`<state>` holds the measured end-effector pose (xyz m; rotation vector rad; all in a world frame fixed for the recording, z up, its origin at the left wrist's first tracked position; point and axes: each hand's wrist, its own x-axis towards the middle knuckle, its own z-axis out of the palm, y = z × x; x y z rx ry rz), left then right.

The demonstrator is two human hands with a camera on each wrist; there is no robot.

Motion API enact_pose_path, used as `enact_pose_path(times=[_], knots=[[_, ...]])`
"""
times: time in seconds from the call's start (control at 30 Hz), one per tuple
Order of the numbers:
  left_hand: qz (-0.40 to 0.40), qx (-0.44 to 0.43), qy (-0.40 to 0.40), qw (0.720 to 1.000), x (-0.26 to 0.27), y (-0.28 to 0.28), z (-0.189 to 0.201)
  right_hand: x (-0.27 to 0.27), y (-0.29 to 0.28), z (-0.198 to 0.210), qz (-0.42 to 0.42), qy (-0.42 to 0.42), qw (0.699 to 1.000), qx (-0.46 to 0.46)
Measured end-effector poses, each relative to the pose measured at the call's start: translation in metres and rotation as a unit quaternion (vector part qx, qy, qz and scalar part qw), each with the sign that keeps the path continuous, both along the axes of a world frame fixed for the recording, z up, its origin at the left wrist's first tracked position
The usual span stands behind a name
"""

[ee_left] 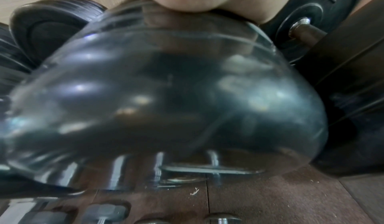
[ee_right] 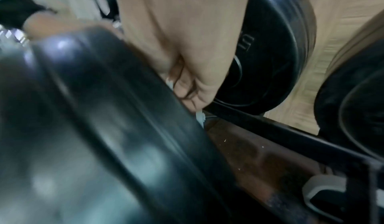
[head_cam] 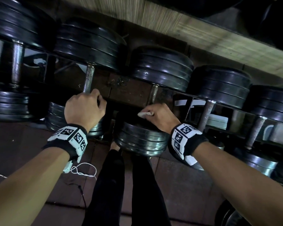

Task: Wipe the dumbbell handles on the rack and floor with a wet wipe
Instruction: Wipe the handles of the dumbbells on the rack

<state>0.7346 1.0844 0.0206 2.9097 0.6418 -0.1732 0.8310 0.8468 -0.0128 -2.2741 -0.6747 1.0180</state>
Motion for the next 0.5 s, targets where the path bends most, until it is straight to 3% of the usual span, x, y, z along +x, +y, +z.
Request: enact_pose_path(times=[0.13,0.2,0.37,0.5], knots=[[-0.003,0.000,-0.001,1.000,0.000,0.000,-0.001,0.025,0.011,0.005,-0.142,-0.110,0.982,0.049],[-0.004,0.004,-0.005,1.000,-0.001,0.001,-0.002,0.024,0.009,0.004,-0.144,-0.122,0.981,0.038],[0.006,0.002,0.002,1.000,-0.001,0.001,-0.001,-0.005,0.000,-0.005,-0.060,0.006,0.998,-0.009],[0.042,-0.096,-0.018,0.994,0.001,-0.009,0.002,-0.005,-0.002,0.008,-0.211,0.187,0.959,0.014]])
